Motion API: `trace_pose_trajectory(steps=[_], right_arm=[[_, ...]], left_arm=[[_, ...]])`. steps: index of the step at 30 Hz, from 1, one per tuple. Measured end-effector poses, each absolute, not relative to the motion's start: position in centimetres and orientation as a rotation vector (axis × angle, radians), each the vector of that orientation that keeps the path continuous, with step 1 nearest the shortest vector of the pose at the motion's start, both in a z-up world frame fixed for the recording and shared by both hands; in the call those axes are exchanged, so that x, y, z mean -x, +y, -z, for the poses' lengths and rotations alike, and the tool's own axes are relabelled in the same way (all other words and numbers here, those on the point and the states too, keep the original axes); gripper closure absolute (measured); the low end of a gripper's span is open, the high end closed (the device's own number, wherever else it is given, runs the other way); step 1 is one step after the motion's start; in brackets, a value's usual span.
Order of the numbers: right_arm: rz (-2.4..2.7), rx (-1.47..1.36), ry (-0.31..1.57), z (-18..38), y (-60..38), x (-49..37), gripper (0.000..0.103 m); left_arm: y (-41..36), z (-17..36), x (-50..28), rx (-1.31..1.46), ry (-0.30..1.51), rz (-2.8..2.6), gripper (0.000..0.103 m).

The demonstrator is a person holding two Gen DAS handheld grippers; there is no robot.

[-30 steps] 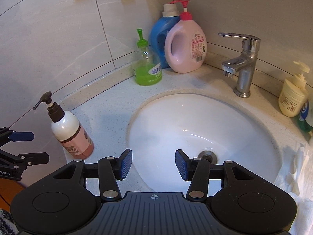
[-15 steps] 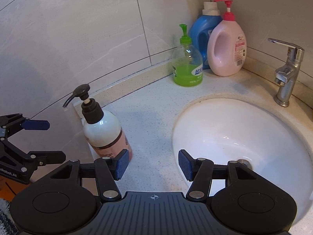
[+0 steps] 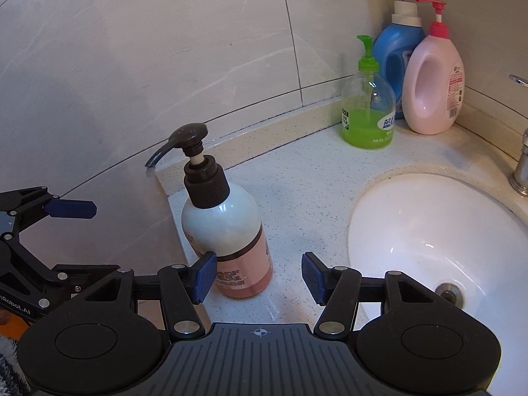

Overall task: Clean container
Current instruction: 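Move the right gripper back to the pump bottle and close on it, then lift the pump bottle with the right gripper and set it beside the faucet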

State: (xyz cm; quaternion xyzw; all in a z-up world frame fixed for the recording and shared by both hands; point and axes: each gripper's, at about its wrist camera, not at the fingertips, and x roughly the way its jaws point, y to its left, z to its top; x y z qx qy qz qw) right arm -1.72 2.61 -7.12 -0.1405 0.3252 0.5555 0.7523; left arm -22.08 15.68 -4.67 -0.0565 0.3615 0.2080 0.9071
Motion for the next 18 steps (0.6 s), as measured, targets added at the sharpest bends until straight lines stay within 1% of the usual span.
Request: trace_pose_trajectory(steps=[9,11,18], right_arm=[[-1.282,0.362,0.664,8.1,5.5,3.7,0.042],[-1.278,0.367,0.654,8.3,6.1,3.9,0.036],[-1.256,0.381,0.628,8.5,7.3,3.9,0.035]], left_arm=[[15.8,4.7,22.9,0.118,0.747,-0.452,0.0],[15.9,4.7,23.1,0.123,0.748,-0.46,0.0],[16.2,4.7,23.7,0.132,0.743,-0.474,0.0]])
